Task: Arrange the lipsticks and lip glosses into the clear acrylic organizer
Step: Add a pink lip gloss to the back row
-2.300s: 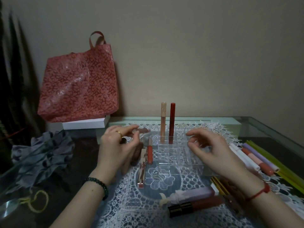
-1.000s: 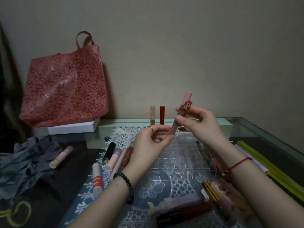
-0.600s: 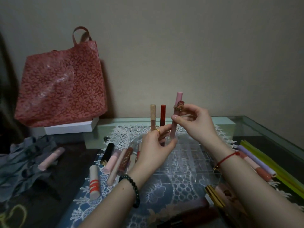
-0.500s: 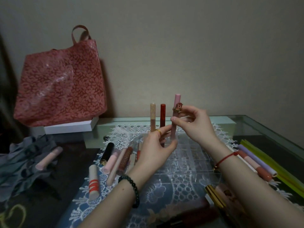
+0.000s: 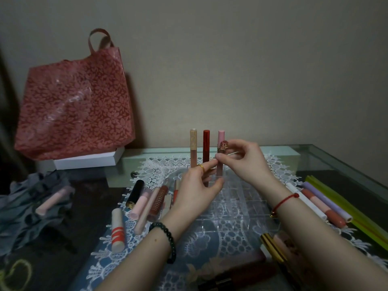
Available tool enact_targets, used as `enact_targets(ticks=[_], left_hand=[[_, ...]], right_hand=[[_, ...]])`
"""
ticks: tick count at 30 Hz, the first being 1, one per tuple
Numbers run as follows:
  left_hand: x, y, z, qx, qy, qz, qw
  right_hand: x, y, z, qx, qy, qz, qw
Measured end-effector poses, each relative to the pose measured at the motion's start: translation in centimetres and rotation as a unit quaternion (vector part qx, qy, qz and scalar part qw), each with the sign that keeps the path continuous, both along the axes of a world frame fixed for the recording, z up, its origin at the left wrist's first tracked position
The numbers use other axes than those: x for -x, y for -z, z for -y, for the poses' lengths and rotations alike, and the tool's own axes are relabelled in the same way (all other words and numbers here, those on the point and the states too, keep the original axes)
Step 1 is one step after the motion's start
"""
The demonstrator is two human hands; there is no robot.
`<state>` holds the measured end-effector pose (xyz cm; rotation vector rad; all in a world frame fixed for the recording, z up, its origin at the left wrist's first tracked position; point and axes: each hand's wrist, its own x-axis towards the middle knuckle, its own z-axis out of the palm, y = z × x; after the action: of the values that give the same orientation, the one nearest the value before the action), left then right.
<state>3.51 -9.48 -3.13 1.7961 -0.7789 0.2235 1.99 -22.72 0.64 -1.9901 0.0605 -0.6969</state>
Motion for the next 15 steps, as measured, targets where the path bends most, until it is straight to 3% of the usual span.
enact_targets(ticks=[15], left_hand=[[0.01,-0.17,-0.11,-0.007,-0.023,-0.016,1.000]], right_hand=[[-0.03,0.05,0.01,-0.022,-0.009,-0.016,1.000]])
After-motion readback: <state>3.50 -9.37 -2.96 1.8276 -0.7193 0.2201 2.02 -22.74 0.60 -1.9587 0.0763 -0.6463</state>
